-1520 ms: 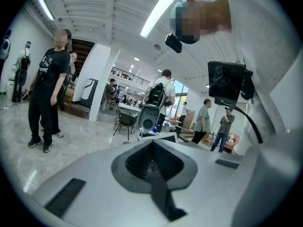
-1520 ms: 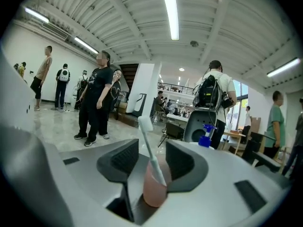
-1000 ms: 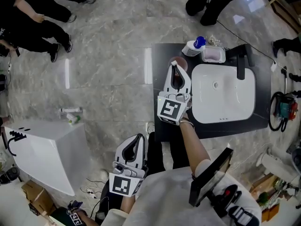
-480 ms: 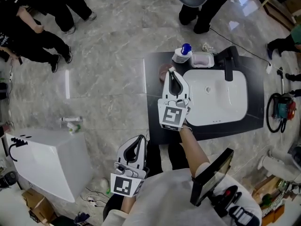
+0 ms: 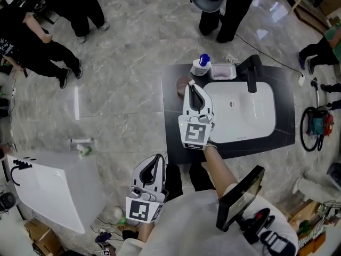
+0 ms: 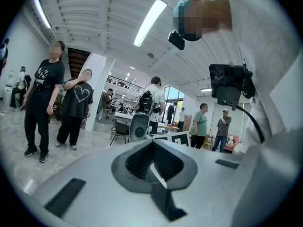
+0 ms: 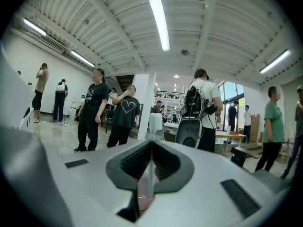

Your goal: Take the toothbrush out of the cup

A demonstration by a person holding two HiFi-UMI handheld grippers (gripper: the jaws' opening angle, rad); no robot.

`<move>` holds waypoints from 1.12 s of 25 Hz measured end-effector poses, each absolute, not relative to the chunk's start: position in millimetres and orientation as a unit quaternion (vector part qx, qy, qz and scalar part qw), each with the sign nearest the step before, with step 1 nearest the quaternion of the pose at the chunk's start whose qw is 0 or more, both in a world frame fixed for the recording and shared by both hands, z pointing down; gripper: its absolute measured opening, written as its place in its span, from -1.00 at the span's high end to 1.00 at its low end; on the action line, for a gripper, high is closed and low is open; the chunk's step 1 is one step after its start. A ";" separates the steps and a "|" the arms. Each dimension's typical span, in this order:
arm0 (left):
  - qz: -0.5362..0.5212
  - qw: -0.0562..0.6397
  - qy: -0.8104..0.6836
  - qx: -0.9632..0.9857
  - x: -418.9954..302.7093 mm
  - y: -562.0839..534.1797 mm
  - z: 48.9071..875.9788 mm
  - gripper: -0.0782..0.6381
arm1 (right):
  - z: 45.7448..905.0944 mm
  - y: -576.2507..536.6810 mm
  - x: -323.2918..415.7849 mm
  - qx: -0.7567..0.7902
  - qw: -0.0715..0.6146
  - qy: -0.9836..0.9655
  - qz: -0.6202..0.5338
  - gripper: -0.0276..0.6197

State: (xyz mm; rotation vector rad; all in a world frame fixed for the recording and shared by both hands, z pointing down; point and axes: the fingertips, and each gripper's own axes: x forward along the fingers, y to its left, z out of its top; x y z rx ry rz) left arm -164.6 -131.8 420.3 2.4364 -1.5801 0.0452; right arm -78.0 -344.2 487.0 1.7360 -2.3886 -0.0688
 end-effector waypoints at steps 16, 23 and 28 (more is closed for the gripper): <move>-0.006 0.103 -0.547 0.831 -147.6 -118.7 395.2 0.77 | 441.1 -336.4 -70.6 0.561 0.075 -0.823 -0.043 0.86; -0.018 0.098 -0.548 0.831 -143.1 -109.1 384.6 0.77 | 424.9 -318.5 -72.0 0.543 0.069 -0.835 -0.052 0.86; -0.014 0.069 -0.536 0.841 -134.6 -101.8 377.7 0.77 | 418.6 -296.3 -63.0 0.535 0.069 -0.840 -0.054 0.86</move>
